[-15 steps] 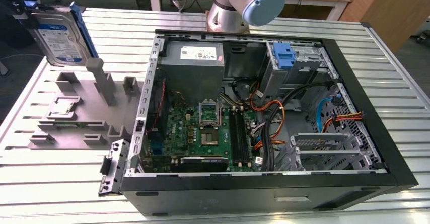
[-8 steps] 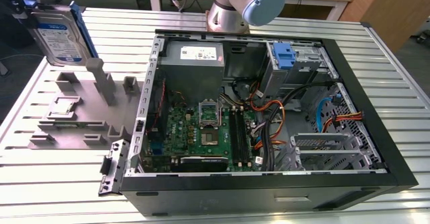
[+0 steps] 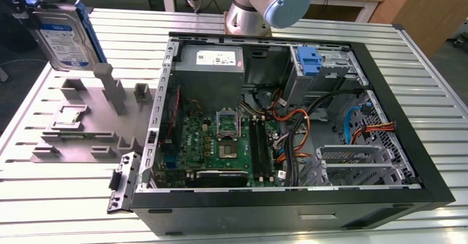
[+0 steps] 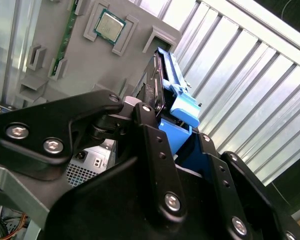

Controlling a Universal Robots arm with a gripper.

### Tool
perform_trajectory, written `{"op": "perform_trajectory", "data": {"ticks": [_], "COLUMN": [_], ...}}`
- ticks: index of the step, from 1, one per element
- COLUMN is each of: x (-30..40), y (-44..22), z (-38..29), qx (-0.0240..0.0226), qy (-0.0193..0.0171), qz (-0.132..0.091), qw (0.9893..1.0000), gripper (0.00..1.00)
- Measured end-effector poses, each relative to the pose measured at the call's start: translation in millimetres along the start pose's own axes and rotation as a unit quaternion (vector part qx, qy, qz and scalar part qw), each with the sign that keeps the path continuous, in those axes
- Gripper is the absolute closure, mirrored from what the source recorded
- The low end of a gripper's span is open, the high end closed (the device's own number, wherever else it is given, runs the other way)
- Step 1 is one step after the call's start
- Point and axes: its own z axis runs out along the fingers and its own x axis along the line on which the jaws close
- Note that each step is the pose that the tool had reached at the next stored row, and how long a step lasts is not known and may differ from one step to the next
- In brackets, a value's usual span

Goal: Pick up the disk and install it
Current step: 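Pick up the disk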

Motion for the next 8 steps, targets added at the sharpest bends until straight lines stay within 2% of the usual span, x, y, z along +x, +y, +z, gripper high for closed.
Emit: {"op": "perform_trajectory", "data": {"ticks": [8], "x": [-0.1], "y": [0.0], "z": [-3.8], "qx": [0.0000], "qy": [0.0008], "qz": [0.000], "qw": [1.0000], "gripper": [0.63]}}
